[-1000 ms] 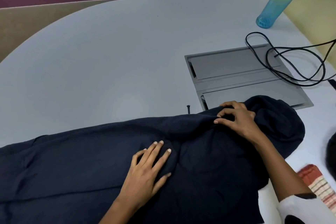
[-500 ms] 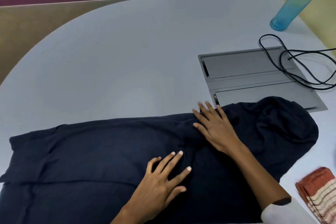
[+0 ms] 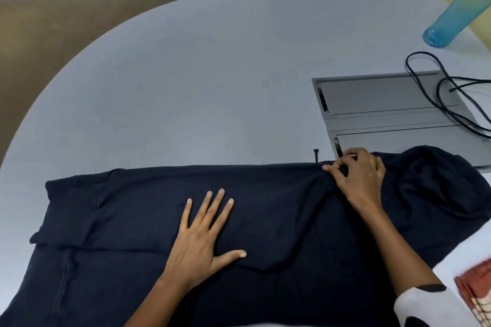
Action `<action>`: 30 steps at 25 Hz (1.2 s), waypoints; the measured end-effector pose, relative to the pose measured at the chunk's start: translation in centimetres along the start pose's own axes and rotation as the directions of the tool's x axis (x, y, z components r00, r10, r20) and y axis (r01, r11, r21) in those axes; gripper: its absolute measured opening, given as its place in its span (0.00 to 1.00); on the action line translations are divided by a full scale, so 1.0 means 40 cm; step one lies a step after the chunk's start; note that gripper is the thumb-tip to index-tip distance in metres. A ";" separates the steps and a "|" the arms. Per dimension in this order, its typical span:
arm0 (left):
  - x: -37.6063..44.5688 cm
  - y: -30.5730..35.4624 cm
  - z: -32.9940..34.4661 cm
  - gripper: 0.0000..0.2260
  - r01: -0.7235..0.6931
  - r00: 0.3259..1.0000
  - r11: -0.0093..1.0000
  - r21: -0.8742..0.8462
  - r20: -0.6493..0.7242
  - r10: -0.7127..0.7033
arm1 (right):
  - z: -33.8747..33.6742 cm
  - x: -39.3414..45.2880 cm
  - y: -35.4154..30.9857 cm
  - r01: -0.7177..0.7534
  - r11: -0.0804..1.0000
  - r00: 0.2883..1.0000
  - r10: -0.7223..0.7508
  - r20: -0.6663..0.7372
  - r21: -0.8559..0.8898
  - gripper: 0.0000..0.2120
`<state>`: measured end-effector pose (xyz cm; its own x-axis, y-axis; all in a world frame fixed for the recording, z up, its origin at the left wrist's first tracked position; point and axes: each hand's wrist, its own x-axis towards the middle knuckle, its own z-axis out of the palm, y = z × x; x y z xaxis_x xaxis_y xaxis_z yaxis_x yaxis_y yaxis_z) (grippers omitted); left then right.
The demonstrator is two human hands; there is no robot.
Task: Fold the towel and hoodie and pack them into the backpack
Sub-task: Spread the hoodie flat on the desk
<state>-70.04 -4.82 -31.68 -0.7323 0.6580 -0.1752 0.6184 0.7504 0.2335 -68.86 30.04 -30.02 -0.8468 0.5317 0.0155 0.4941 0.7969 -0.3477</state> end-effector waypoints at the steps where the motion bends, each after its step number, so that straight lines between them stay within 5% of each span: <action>1: -0.003 -0.004 0.001 0.42 0.004 1.000 1.000 0.011 0.010 -0.004 | 0.001 -0.001 0.001 -0.071 0.997 0.997 0.071 0.004 0.028 0.10; 7: -0.006 -0.012 -0.001 0.39 0.005 1.000 0.997 -0.071 -0.004 -0.005 | -0.020 -0.005 -0.010 -0.097 0.994 0.993 0.100 0.065 -0.047 0.18; 12: -0.003 -0.097 -0.035 0.27 0.052 0.972 0.973 -0.226 -0.211 -0.101 | 0.027 -0.099 -0.202 0.128 0.991 0.991 -0.129 -0.027 -0.035 0.28; 15: -0.012 -0.186 -0.051 0.30 0.164 0.951 0.972 -0.168 -0.235 -0.201 | 0.146 -0.231 -0.384 0.315 0.949 0.945 -0.314 0.093 0.006 0.31; 18: -0.053 -0.280 -0.051 0.37 0.294 0.939 0.953 -0.076 -0.164 -0.303 | 0.229 -0.296 -0.443 0.470 0.870 0.875 -0.437 0.208 -0.151 0.31; 30: -0.166 -0.462 -0.058 0.39 0.388 0.917 0.917 0.091 -0.141 -0.373 | 0.235 -0.295 -0.426 0.392 0.870 0.919 -0.350 0.183 -0.300 0.38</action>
<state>-77.26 -23.19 -32.63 -0.9425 0.3144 -0.1133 0.3095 0.9491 0.0590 -69.15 7.48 -33.10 -0.9870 0.1568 -0.0356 0.1574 0.9874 -0.0148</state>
